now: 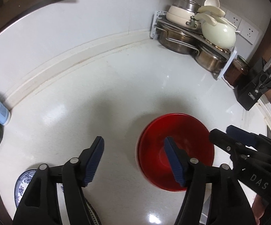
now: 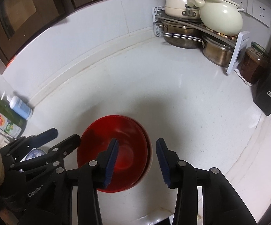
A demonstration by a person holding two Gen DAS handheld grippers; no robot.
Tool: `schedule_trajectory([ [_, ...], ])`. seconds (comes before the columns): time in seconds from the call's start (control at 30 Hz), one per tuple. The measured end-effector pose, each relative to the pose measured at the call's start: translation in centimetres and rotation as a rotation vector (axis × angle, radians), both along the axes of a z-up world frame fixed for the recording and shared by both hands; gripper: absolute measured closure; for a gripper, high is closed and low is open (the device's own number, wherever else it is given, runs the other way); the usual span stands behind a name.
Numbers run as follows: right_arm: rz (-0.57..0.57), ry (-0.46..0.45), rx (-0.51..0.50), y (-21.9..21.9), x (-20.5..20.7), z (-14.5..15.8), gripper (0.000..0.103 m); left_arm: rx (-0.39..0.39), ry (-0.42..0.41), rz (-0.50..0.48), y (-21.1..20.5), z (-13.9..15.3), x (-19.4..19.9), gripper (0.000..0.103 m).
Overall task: Organize plates and bowls
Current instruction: 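Close the left gripper on the rim of the nested bowls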
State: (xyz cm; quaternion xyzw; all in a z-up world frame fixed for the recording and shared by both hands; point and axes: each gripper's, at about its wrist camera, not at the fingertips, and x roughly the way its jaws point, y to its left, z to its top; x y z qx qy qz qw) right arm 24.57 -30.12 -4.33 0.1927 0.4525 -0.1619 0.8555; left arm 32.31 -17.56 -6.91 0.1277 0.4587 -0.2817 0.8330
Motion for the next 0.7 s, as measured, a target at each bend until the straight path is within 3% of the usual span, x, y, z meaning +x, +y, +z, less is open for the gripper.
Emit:
schedule_trajectory([
  [0.1,-0.027,-0.016,0.010,-0.2,-0.3,-0.2,0.053,0.020,-0.011,0.003,0.1,-0.5,0.1,0.033],
  [0.7,-0.082,0.060,0.132,-1.5,-0.3,-5.2,0.053,0.150,0.020,-0.007,-1.4,-4.5,0.6,0.032],
])
